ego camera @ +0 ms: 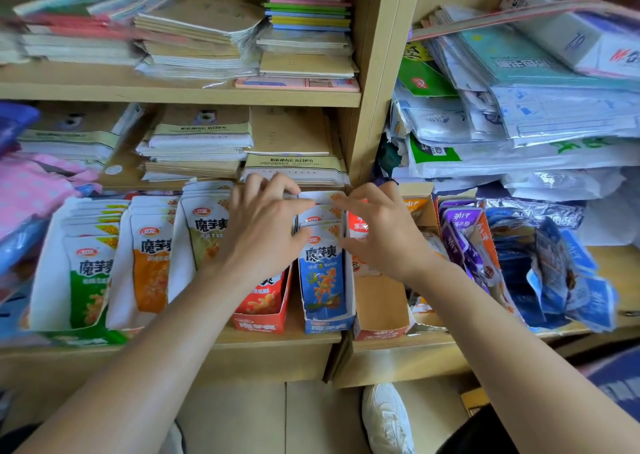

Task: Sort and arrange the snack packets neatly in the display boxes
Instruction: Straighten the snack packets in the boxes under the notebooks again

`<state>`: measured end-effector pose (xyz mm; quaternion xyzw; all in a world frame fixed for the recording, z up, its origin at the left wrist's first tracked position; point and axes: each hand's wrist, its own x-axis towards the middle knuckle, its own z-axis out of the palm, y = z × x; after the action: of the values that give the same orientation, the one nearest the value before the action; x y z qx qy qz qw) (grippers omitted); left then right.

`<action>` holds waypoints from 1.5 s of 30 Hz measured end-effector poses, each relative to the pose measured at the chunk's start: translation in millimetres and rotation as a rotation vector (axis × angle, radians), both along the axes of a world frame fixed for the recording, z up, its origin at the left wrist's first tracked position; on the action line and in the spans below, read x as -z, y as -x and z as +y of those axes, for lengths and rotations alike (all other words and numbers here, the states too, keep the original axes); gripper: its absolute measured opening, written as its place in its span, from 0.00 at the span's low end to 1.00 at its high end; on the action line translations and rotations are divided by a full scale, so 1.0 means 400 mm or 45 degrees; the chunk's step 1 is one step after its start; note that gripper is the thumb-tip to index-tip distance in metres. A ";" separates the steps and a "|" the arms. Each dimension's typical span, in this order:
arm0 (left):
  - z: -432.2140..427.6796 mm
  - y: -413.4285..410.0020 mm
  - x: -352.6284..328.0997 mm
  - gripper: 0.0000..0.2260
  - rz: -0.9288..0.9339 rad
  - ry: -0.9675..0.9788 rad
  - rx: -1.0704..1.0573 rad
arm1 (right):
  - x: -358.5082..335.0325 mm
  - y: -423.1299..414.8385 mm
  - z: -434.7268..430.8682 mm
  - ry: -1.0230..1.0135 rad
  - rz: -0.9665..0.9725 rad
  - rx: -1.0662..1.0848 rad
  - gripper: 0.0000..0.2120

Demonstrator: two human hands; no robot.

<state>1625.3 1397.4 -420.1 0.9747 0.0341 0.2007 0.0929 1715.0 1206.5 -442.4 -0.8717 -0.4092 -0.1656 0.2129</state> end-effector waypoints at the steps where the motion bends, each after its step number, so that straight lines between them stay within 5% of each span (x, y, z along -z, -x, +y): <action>1: 0.000 -0.001 0.000 0.17 0.016 -0.006 0.002 | 0.006 0.002 -0.001 0.056 0.003 0.002 0.31; 6: 0.010 -0.003 -0.013 0.06 0.066 0.111 0.038 | 0.005 0.000 -0.012 -0.096 -0.009 -0.058 0.10; 11: 0.009 -0.004 -0.006 0.05 0.011 0.114 0.015 | 0.002 0.008 -0.014 -0.107 0.065 -0.049 0.19; 16: 0.007 -0.013 0.001 0.01 -0.123 0.118 -0.056 | -0.003 0.020 -0.004 -0.193 -0.046 -0.049 0.08; 21: 0.015 -0.019 0.006 0.04 -0.152 0.215 -0.096 | 0.030 0.029 0.012 0.084 -0.094 0.052 0.24; 30: 0.027 -0.014 0.011 0.09 -0.027 0.192 -0.022 | 0.012 0.048 0.017 -0.017 0.029 -0.061 0.13; 38: 0.023 -0.010 0.006 0.02 -0.029 0.253 -0.073 | -0.056 0.096 -0.056 0.065 0.500 -0.310 0.09; 45: 0.014 -0.022 0.002 0.01 -0.208 0.256 -0.013 | -0.030 0.074 -0.026 -0.121 0.159 -0.142 0.07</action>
<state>1633.9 1403.1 -420.9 0.9407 0.0513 0.2754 0.1915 1685.5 1196.1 -430.3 -0.8451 -0.4347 -0.1178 0.2879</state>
